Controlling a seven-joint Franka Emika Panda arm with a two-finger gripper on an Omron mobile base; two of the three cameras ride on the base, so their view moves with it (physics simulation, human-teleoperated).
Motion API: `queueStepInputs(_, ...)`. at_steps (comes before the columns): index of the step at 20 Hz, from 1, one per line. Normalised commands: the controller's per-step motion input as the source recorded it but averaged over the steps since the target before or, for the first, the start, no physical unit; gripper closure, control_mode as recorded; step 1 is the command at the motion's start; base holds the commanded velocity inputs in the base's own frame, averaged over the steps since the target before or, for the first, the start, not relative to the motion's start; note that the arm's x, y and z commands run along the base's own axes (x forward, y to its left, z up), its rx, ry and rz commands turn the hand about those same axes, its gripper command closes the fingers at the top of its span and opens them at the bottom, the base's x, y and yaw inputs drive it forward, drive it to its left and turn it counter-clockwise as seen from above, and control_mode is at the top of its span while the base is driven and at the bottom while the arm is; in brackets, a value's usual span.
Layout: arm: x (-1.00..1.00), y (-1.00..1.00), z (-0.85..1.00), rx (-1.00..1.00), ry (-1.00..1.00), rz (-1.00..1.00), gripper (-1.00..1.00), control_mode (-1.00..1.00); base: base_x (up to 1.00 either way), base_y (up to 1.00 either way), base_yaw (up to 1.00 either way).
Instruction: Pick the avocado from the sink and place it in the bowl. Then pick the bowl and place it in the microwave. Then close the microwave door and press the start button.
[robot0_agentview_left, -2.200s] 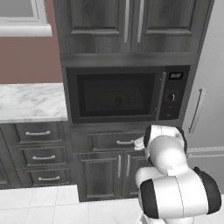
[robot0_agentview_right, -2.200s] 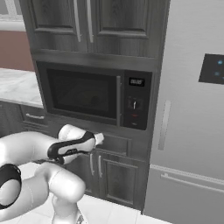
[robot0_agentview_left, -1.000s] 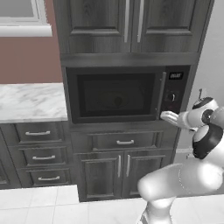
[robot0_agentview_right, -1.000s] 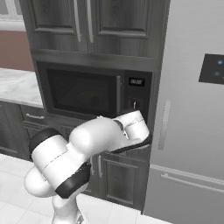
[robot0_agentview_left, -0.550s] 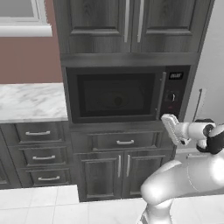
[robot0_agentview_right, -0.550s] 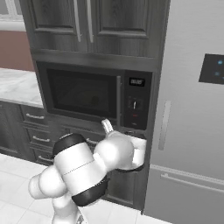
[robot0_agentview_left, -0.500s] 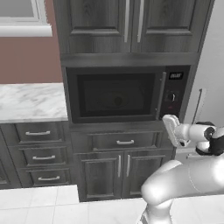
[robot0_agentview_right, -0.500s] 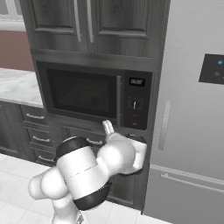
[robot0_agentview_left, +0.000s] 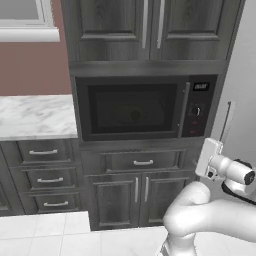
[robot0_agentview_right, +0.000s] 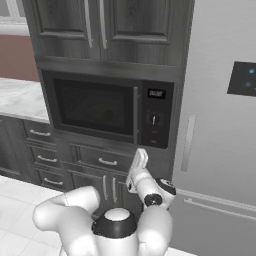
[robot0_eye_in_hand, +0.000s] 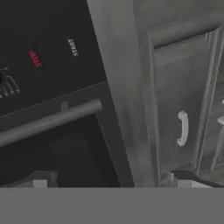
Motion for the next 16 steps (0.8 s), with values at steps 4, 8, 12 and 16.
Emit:
queueStepInputs(4, 0.00, -0.49, 0.36, 0.33, 0.00, -0.07, -1.00, -1.00, 0.00, 0.00, 0.00)
queueStepInputs(8, 0.01, -0.21, 0.23, 0.17, 0.02, -0.10, -1.00, -1.00, 0.00, 0.00, 0.00)
queueStepInputs(12, 0.06, 0.00, 0.03, -0.02, 0.00, -0.06, -1.00, -1.00, 0.00, 0.00, 0.00)
queueStepInputs(16, 0.07, 0.05, 0.19, -0.17, 0.00, -0.25, -1.00, -1.00, 0.00, 0.00, 0.00)
